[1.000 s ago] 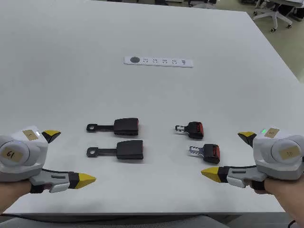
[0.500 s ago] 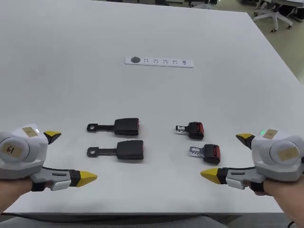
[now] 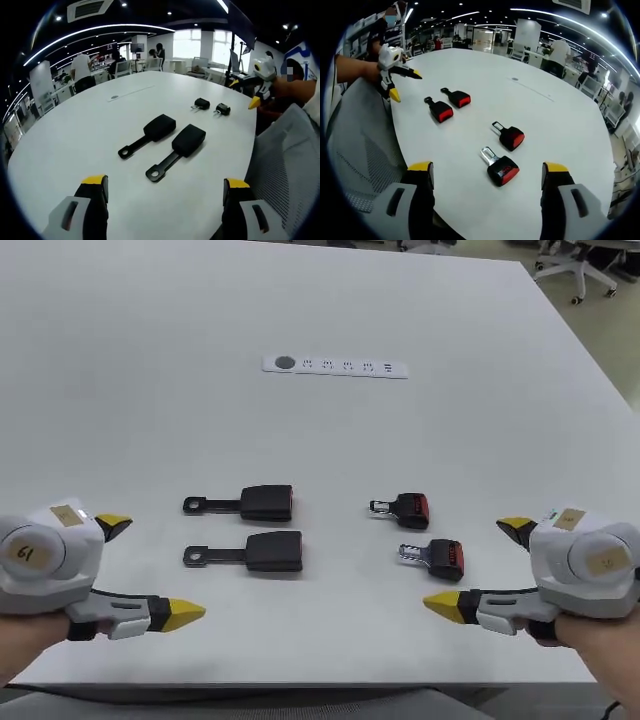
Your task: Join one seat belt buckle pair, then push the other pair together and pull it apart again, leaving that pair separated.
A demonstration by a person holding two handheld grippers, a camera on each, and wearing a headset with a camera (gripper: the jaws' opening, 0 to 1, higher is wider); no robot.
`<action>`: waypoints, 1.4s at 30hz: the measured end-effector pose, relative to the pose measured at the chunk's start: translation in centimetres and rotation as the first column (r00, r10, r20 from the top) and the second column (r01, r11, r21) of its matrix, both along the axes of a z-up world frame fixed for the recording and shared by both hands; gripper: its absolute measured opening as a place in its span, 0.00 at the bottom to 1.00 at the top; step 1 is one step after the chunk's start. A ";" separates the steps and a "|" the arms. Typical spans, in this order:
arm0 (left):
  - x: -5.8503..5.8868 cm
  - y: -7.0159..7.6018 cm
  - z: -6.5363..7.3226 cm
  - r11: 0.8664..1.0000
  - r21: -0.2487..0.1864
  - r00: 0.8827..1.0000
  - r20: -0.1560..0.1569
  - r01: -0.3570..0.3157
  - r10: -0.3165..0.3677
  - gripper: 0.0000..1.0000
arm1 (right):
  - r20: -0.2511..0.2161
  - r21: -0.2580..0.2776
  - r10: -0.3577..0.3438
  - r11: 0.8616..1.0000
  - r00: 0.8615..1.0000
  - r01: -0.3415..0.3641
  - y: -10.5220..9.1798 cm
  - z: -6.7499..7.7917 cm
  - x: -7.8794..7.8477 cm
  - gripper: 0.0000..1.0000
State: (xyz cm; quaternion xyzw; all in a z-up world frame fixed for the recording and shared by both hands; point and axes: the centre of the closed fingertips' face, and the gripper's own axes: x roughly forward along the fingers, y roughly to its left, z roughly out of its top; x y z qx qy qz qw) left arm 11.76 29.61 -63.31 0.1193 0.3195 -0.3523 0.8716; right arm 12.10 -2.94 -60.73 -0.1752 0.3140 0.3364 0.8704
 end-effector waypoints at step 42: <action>0.1 1.0 -0.4 0.999 0.053 1.000 0.009 -0.001 0.000 0.99 | 0.020 0.017 0.010 1.000 1.000 -0.010 0.2 0.2 0.3 0.90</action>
